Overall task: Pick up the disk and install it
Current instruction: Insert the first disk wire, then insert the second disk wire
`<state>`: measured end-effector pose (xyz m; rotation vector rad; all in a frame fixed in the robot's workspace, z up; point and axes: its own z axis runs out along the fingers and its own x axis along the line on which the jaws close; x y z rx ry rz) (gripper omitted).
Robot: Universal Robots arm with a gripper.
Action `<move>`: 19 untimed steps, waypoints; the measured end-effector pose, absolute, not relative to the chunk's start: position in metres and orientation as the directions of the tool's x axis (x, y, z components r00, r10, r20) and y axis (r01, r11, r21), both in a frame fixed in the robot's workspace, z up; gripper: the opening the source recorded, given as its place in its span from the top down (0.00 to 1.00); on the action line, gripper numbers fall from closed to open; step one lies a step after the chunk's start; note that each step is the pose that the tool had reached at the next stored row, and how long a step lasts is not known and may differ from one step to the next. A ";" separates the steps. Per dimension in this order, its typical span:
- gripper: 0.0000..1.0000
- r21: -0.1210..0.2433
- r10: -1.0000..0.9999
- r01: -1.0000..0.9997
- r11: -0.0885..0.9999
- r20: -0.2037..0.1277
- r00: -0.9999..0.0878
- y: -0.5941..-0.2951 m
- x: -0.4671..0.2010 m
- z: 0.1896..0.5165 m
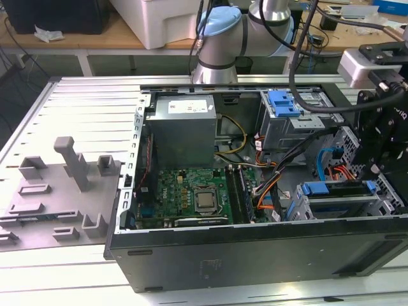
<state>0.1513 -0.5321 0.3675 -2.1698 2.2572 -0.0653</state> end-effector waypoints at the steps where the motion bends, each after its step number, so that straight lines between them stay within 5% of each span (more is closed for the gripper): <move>1: 0.64 -0.037 -0.999 -0.999 0.039 0.022 -0.040 -0.532 0.151 0.369; 19: 0.64 -0.037 -0.999 -0.999 0.039 0.033 -0.040 -0.532 0.151 0.377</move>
